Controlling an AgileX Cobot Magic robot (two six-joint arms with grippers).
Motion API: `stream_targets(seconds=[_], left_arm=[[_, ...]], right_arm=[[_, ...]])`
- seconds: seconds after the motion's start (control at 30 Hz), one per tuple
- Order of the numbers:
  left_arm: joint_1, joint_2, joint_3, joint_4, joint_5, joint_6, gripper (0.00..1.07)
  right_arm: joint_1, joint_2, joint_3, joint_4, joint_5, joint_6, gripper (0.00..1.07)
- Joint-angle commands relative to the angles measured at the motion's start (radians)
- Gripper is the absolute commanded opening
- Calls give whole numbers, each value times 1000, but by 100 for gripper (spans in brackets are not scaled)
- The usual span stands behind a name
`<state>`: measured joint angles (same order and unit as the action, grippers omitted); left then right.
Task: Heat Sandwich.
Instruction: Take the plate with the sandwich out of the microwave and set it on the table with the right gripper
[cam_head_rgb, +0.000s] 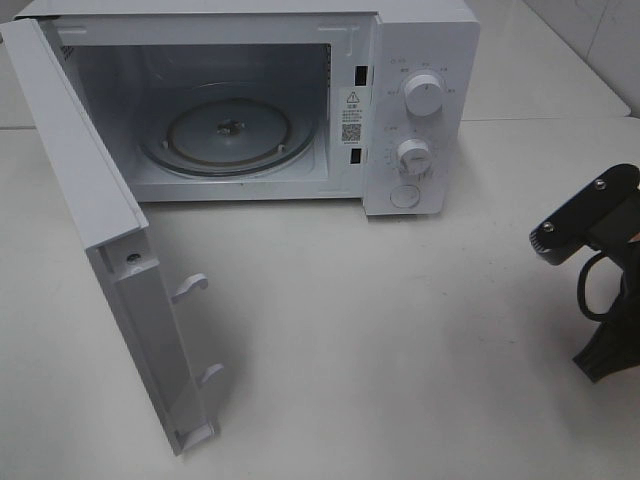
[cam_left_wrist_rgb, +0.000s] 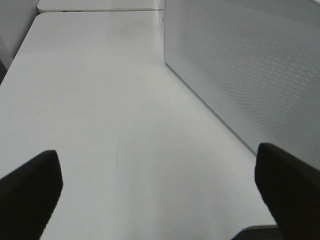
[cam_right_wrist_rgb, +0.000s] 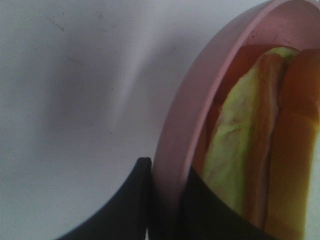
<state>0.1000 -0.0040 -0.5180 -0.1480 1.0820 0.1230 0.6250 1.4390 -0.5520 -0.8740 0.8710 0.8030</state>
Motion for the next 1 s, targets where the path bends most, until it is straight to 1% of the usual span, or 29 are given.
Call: stream_targets(seconds=[0.03,0.07,0.17,0.2,0.43,0.87,1.0], left_arm=[[-6,-21,1,2,-8,-5,100],[-6,-21,1,2,-8,-5,100],[-6,-21,1,2,-8,-5,100],[-6,-21,1,2,-8,-5,100],[-6,-21,1,2,-8,-5,100],[-6,-21,1,2,-8,-5,100],[-6,-21,1,2,-8,-5,100]], right_arm=[[-6,67,-23,-40,14,64,5],[-6,67,-23,-40,14,64,5],[-6,149,-48,-39,13,114,5],[-6,149,-48,-39,13,114,5],[-6,282,-92,-47,-5,225,7],[-7,437,-93,-144,-79,427,9],[-7,474,-93,-149,-100,459,10]])
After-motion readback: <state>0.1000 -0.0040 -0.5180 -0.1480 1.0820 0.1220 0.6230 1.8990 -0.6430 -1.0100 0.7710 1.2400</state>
